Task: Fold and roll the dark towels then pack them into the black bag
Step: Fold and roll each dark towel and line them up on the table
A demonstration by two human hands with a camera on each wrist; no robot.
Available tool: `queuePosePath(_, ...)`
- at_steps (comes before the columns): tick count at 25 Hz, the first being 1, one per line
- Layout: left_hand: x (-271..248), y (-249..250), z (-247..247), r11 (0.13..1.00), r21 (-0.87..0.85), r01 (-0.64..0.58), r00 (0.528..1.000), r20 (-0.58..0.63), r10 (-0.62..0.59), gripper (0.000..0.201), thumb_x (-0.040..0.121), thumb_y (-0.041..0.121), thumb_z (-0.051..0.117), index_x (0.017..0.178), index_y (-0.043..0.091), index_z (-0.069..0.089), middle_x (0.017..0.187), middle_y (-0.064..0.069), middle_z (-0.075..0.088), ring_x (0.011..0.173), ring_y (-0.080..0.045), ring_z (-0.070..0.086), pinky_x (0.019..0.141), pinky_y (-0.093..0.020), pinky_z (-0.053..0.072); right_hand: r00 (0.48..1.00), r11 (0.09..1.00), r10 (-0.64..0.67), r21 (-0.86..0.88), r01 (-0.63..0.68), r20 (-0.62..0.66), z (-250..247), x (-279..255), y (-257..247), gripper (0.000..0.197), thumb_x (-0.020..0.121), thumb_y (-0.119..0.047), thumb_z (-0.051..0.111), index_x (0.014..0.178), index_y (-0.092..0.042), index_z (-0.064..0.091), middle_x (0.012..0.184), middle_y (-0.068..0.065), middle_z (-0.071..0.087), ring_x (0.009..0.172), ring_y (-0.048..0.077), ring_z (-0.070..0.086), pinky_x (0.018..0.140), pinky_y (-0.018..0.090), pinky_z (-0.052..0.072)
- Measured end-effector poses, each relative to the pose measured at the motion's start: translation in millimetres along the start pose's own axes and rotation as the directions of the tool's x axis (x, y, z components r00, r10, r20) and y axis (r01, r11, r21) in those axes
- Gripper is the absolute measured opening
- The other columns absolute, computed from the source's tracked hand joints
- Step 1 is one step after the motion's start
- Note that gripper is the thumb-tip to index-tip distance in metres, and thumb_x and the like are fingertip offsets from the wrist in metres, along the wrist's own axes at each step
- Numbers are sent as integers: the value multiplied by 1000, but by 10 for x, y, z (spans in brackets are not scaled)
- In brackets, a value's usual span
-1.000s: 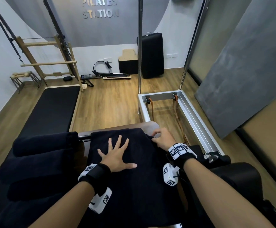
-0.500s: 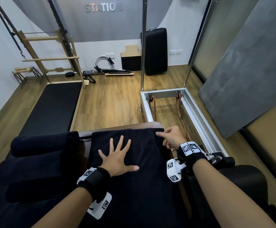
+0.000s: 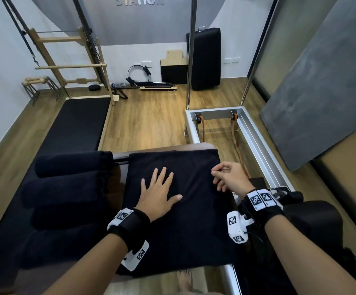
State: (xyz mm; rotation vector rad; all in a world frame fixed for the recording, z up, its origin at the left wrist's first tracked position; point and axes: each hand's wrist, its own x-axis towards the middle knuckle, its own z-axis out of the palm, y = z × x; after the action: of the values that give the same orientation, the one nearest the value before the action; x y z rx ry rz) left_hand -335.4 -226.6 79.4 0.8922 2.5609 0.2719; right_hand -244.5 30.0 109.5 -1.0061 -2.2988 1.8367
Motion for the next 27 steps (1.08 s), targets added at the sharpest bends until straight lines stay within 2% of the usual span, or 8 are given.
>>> queuePosePath(6, -1022, -163, 382, 989, -12, -149, 975, -167, 145, 58, 109, 55, 41, 163, 35, 35, 169, 0, 22, 162, -23, 10, 131, -51, 13, 947, 875, -294, -362, 322, 132, 265, -1110, 386, 12, 90, -7, 79, 101, -8, 76, 110, 6, 72, 95, 22, 71, 81, 40, 60)
queuePosePath(8, -1358, -228, 523, 983, 28, -181, 956, -229, 182, 64, 106, 62, 42, 163, 32, 37, 161, 1, 29, 157, -21, 24, 131, -49, 17, 908, 772, -369, -479, 418, 197, 305, -1464, 611, 28, 91, -24, 80, 118, -19, 74, 141, -4, 60, 131, 13, 55, 106, 32, 50)
queuePosePath(11, -1724, -387, 718, 974, 101, -204, 960, -177, 219, 97, 92, 85, 39, 169, 32, 14, 175, 5, 4, 164, -19, -1, 132, -47, 4, 876, 680, -359, -553, 482, 323, 322, -1838, 981, 67, 92, -49, 75, 151, -32, 50, 168, -19, 20, 157, 1, 7, 126, 27, 14)
queuePosePath(15, -1926, -599, 833, 956, 197, -219, 958, -141, 249, 100, 98, 51, 63, 166, 39, -11, 172, 14, -25, 159, -10, -24, 131, -39, -4, 842, 473, -417, -709, 522, 342, 305, -2060, 1280, 82, 97, -7, 65, 164, -28, 23, 173, -11, 3, 160, 7, -5, 131, 36, 3)
queuePosePath(20, -2060, -651, 802, 979, 53, -198, 962, -180, 205, 92, 90, -12, 54, 165, 34, 28, 175, 12, -1, 160, -4, -10, 130, -27, -3, 857, 625, -448, -597, 503, 253, 244, -2224, 1246, 62, 98, 15, 49, 151, -16, 52, 165, -6, 35, 157, 9, 22, 129, 33, 20)
queuePosePath(23, -2176, -579, 637, 982, -120, -146, 962, -249, 113, 67, 91, -11, 56, 148, 24, 60, 165, 6, 43, 153, -5, 34, 126, -28, 31, 872, 716, -448, -505, 481, 195, 162, -2284, 1066, 42, 101, 8, 52, 131, -15, 70, 144, -6, 61, 142, 12, 50, 120, 28, 38)
queuePosePath(25, -2228, -510, 420, 981, -164, -102, 951, -304, 48, 41, 98, 6, 63, 131, 29, 70, 130, 6, 74, 122, -15, 69, 92, -33, 56, 894, 748, -406, -494, 444, 190, 88, -2268, 868, 32, 101, 1, 58, 117, -20, 76, 118, -9, 75, 117, 12, 67, 104, 32, 52)
queuePosePath(27, -2200, -457, 160, 977, -204, -67, 948, -318, -1, 13, 103, 27, 65, 109, 34, 73, 97, 12, 77, 95, -18, 73, 76, -36, 56, 914, 797, -347, -448, 405, 208, 11, -2187, 663, 21, 99, -4, 65, 106, -20, 77, 101, -10, 77, 102, 8, 70, 96, 36, 55)
